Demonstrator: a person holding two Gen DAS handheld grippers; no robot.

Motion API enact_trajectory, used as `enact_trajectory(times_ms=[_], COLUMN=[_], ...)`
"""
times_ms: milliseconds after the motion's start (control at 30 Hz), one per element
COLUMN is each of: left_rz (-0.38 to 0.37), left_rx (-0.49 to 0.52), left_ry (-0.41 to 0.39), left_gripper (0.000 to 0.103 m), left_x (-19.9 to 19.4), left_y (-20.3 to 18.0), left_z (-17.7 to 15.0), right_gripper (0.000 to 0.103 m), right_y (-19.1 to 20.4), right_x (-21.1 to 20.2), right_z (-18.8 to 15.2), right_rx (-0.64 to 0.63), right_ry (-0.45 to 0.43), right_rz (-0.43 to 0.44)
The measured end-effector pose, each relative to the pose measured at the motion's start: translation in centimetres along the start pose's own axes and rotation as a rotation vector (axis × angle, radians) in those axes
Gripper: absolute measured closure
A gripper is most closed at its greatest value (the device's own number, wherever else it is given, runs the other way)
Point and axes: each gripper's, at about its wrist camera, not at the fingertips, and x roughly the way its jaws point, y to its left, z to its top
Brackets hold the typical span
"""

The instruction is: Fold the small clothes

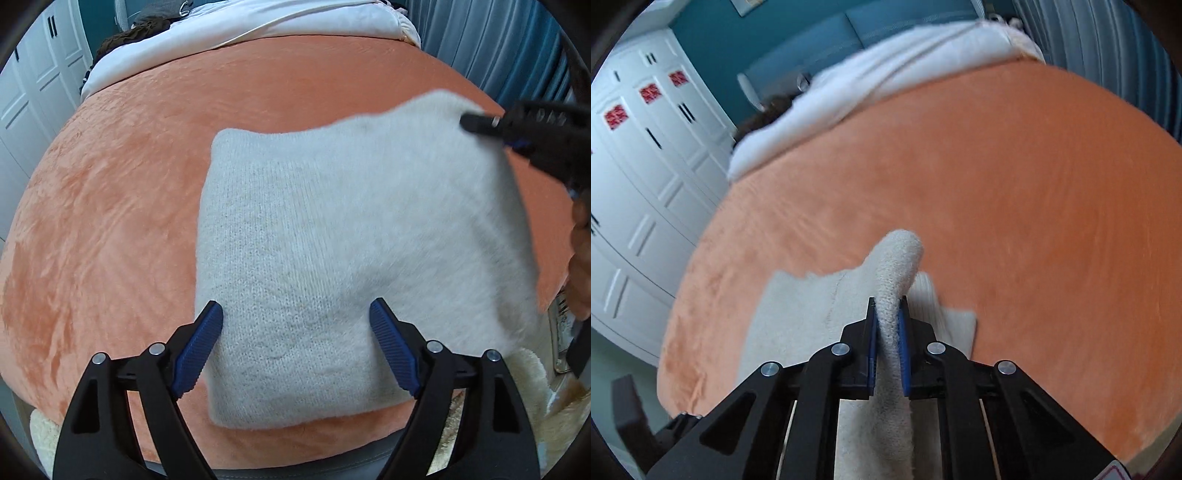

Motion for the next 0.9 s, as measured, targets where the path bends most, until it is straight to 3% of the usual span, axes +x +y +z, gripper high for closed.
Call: enact_trajectory(times_ms=[67, 133, 300, 400, 467, 533, 600, 700, 800, 900], left_rz=[0.010, 0.018, 0.035, 0.037, 0.036, 0.040, 0.047, 0.037, 0.019, 0.000], left_rx=[0.004, 0.008, 0.022, 0.025, 0.023, 0.023, 0.024, 0.029, 0.012, -0.055], left_ry=[0.003, 0.008, 0.008, 0.007, 0.004, 0.000, 0.001, 0.001, 0.009, 0.075], left_gripper=[0.021, 0.019, 0.017, 0.017, 0.016, 0.016, 0.016, 0.016, 0.016, 0.014], left_x=[0.3, 0.6, 0.8, 0.8, 0.8, 0.7, 0.7, -0.2, -0.4, 1.4], left_y=[-0.1, -0.2, -0.2, -0.3, -0.3, -0.4, -0.5, -0.4, 0.7, 2.1], left_z=[0.0, 0.0, -0.2, -0.3, -0.4, -0.5, -0.7, -1.0, -2.0, -3.3], right_gripper=[0.094, 0.093, 0.086, 0.083, 0.072, 0.072, 0.086, 0.090, 0.091, 0.092], right_y=[-1.2, -2.7, -1.4, -1.0, -1.3, -1.5, -1.3, -1.3, -1.2, -2.8], right_x=[2.9, 6.9, 0.8, -3.2, -4.8, -4.0, -2.2, -5.0, -7.3, -3.0], right_z=[-0.6, -2.3, -3.7, -6.2, -8.9, -11.2, -12.6, -11.6, -10.9, -13.3], right_rx=[0.000, 0.006, 0.061, 0.083, 0.119, 0.122, 0.112, 0.133, 0.121, 0.108], right_ry=[0.076, 0.219, 0.117, 0.113, 0.133, 0.189, 0.235, 0.142, 0.072, 0.217], right_rz=[-0.049, -0.113, -0.020, -0.005, 0.031, 0.020, -0.020, 0.037, 0.025, -0.067])
